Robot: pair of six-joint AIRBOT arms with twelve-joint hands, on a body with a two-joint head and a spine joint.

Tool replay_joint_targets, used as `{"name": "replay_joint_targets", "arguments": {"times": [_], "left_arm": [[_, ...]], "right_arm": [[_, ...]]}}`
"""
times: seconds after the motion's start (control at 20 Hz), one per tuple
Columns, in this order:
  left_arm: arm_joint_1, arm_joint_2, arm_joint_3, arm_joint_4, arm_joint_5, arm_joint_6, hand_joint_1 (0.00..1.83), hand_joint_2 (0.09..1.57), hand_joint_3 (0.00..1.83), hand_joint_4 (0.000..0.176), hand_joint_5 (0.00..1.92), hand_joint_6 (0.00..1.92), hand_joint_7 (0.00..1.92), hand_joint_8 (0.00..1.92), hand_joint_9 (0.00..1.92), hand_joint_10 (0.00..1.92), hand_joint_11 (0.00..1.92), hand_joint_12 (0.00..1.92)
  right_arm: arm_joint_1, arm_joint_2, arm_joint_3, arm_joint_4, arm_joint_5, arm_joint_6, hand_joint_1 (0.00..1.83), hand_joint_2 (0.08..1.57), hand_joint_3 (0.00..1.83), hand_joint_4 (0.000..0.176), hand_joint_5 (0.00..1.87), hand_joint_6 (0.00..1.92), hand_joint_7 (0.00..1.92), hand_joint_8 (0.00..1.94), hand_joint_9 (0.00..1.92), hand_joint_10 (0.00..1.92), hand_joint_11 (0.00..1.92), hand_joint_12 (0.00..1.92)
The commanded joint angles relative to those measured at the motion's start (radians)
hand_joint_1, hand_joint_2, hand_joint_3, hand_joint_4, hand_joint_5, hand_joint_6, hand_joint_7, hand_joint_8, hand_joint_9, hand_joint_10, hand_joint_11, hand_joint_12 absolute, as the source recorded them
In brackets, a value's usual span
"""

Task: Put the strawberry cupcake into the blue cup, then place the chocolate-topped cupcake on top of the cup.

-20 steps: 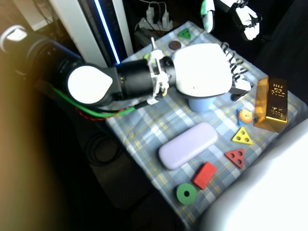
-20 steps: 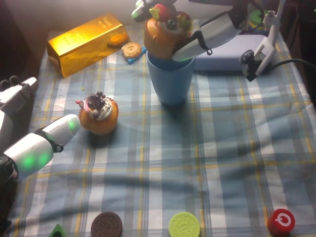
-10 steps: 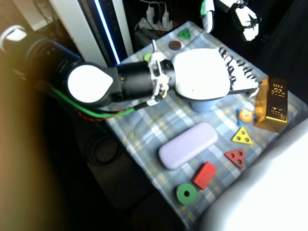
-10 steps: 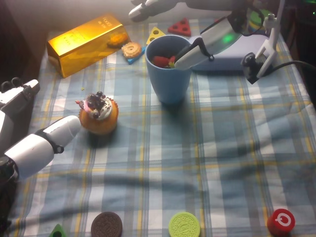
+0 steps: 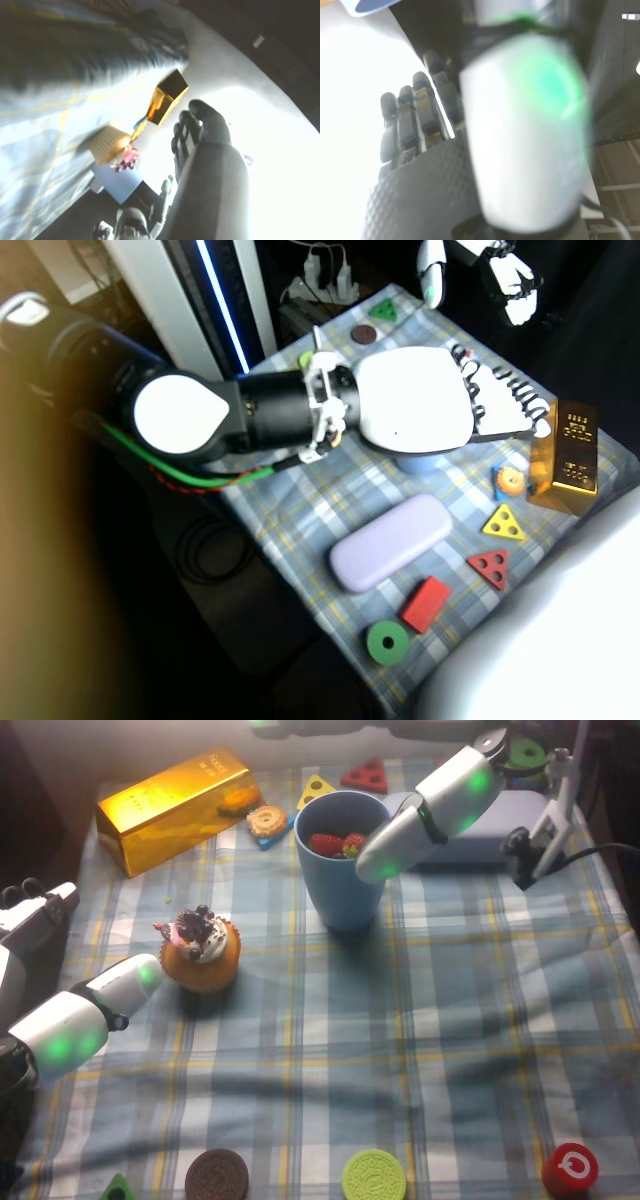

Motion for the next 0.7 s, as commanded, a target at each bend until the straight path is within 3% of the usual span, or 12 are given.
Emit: {"name": "replay_joint_targets", "arguments": {"times": [0.0, 0.05, 0.1, 0.15, 0.2, 0.25, 0.35, 0.45, 0.55, 0.6, 0.65], "left_arm": [[-0.010, 0.003, 0.000, 0.046, -0.111, -0.002, 0.20, 0.97, 0.00, 0.000, 0.38, 0.00, 0.38, 0.00, 0.35, 0.00, 0.08, 0.67], [-0.010, 0.004, -0.002, 0.047, -0.111, -0.002, 0.21, 0.97, 0.00, 0.000, 0.38, 0.00, 0.38, 0.00, 0.33, 0.00, 0.08, 0.67], [-0.010, 0.009, -0.004, 0.049, -0.112, -0.002, 0.23, 0.93, 0.00, 0.000, 0.35, 0.00, 0.34, 0.00, 0.30, 0.00, 0.05, 0.66], [-0.009, 0.012, -0.005, 0.050, -0.114, -0.002, 0.27, 0.92, 0.00, 0.000, 0.34, 0.00, 0.33, 0.00, 0.31, 0.00, 0.06, 0.67], [-0.008, 0.020, -0.004, 0.051, -0.112, -0.002, 0.32, 0.90, 0.00, 0.000, 0.33, 0.00, 0.32, 0.00, 0.30, 0.00, 0.05, 0.66], [-0.014, 0.027, 0.004, 0.054, -0.097, -0.002, 0.36, 0.88, 0.00, 0.000, 0.33, 0.00, 0.34, 0.01, 0.32, 0.01, 0.07, 0.67], [-0.031, 0.030, 0.016, 0.063, -0.062, -0.002, 0.43, 0.85, 0.00, 0.000, 0.32, 0.00, 0.31, 0.00, 0.30, 0.00, 0.05, 0.66], [-0.034, 0.034, 0.019, 0.068, -0.054, -0.002, 0.45, 0.83, 0.00, 0.022, 0.30, 0.00, 0.28, 0.00, 0.27, 0.00, 0.02, 0.65], [-0.034, 0.044, 0.021, 0.082, -0.044, -0.002, 0.47, 0.80, 0.00, 0.040, 0.30, 0.00, 0.27, 0.00, 0.26, 0.00, 0.00, 0.66], [-0.039, 0.046, 0.024, 0.088, -0.035, -0.002, 0.48, 0.77, 0.00, 0.045, 0.30, 0.00, 0.28, 0.00, 0.27, 0.01, 0.01, 0.67], [-0.050, 0.046, 0.032, 0.096, -0.015, -0.002, 0.46, 0.77, 0.00, 0.036, 0.30, 0.00, 0.29, 0.01, 0.29, 0.01, 0.03, 0.68]], "right_arm": [[0.016, 0.030, -0.019, 0.067, 0.030, -0.030, 0.01, 0.88, 0.01, 0.109, 0.00, 0.00, 0.00, 0.00, 0.00, 0.00, 0.00, 0.34], [0.016, 0.060, -0.052, 0.068, 0.009, -0.076, 0.00, 0.86, 0.00, 0.142, 0.00, 0.00, 0.00, 0.00, 0.00, 0.00, 0.00, 0.07], [0.016, 0.100, -0.099, 0.097, -0.003, -0.149, 0.00, 0.88, 0.02, 0.142, 0.00, 0.00, 0.00, 0.00, 0.00, 0.00, 0.00, 0.01], [0.016, 0.113, -0.113, 0.106, -0.003, -0.162, 0.00, 0.90, 0.02, 0.100, 0.00, 0.00, 0.00, 0.00, 0.00, 0.00, 0.00, 0.00], [0.017, 0.150, -0.144, 0.117, -0.002, -0.177, 0.00, 0.91, 0.02, 0.089, 0.00, 0.00, 0.00, 0.00, 0.00, 0.00, 0.00, 0.00], [0.017, 0.197, -0.174, 0.149, 0.008, -0.183, 0.00, 0.91, 0.02, 0.094, 0.00, 0.00, 0.00, 0.00, 0.00, 0.00, 0.00, 0.00], [0.000, 0.279, -0.222, 0.207, 0.024, -0.202, 0.00, 0.86, 0.00, 0.127, 0.00, 0.00, 0.00, 0.00, 0.00, 0.00, 0.00, 0.00], [-0.042, 0.321, -0.255, 0.246, 0.038, -0.241, 0.00, 0.87, 0.00, 0.127, 0.00, 0.00, 0.00, 0.00, 0.00, 0.00, 0.00, 0.00], [-0.088, 0.369, -0.302, 0.296, 0.055, -0.287, 0.00, 0.87, 0.00, 0.095, 0.00, 0.00, 0.00, 0.00, 0.00, 0.00, 0.00, 0.00], [-0.105, 0.393, -0.325, 0.321, 0.056, -0.320, 0.00, 0.88, 0.00, 0.097, 0.00, 0.00, 0.00, 0.00, 0.00, 0.00, 0.00, 0.00], [-0.137, 0.431, -0.364, 0.366, 0.055, -0.382, 0.00, 0.88, 0.00, 0.116, 0.00, 0.00, 0.00, 0.00, 0.00, 0.00, 0.00, 0.00]]}}
